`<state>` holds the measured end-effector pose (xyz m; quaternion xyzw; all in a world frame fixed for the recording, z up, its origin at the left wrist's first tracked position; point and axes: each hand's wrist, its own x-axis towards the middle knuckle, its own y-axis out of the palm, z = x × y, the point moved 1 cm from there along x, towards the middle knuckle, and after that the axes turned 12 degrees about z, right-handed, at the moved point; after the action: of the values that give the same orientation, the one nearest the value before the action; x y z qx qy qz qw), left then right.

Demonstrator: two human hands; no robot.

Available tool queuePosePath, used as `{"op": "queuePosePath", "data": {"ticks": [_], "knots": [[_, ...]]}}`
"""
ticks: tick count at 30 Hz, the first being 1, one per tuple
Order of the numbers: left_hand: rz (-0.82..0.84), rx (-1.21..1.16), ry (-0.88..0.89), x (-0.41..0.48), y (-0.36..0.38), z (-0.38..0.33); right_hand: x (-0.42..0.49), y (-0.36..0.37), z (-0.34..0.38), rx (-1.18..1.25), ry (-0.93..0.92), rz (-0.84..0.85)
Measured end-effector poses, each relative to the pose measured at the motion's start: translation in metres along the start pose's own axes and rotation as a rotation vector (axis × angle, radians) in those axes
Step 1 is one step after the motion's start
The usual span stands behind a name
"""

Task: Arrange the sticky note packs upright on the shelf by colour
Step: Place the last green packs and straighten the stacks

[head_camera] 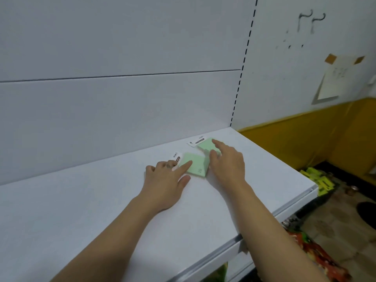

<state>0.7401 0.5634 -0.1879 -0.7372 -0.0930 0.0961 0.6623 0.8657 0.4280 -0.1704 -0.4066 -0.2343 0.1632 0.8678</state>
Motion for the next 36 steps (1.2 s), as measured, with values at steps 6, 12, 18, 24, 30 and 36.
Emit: {"op": "queuePosePath", "data": {"ticks": [6, 12, 18, 24, 30, 36], "knots": [[-0.025, 0.002, -0.062, -0.004, -0.004, -0.003, 0.003, 0.009, -0.009, -0.251, 0.045, 0.26], [-0.161, 0.033, -0.115, -0.014, -0.016, 0.005, -0.009, 0.005, 0.0, -0.347, 0.0, 0.062], [-0.069, -0.102, 0.028, -0.021, -0.009, 0.002, -0.018, 0.003, -0.002, -0.391, 0.175, 0.111], [0.034, -0.103, 0.01, -0.024, -0.013, -0.011, -0.017, 0.0, -0.004, -0.314, 0.177, 0.154], [-0.069, -0.47, 0.012, -0.026, -0.021, 0.006, -0.022, -0.001, 0.001, -0.036, 0.113, 0.16], [-0.142, -0.41, -0.212, -0.021, -0.019, 0.016, -0.024, -0.007, 0.0, 0.281, 0.023, 0.141]]}}
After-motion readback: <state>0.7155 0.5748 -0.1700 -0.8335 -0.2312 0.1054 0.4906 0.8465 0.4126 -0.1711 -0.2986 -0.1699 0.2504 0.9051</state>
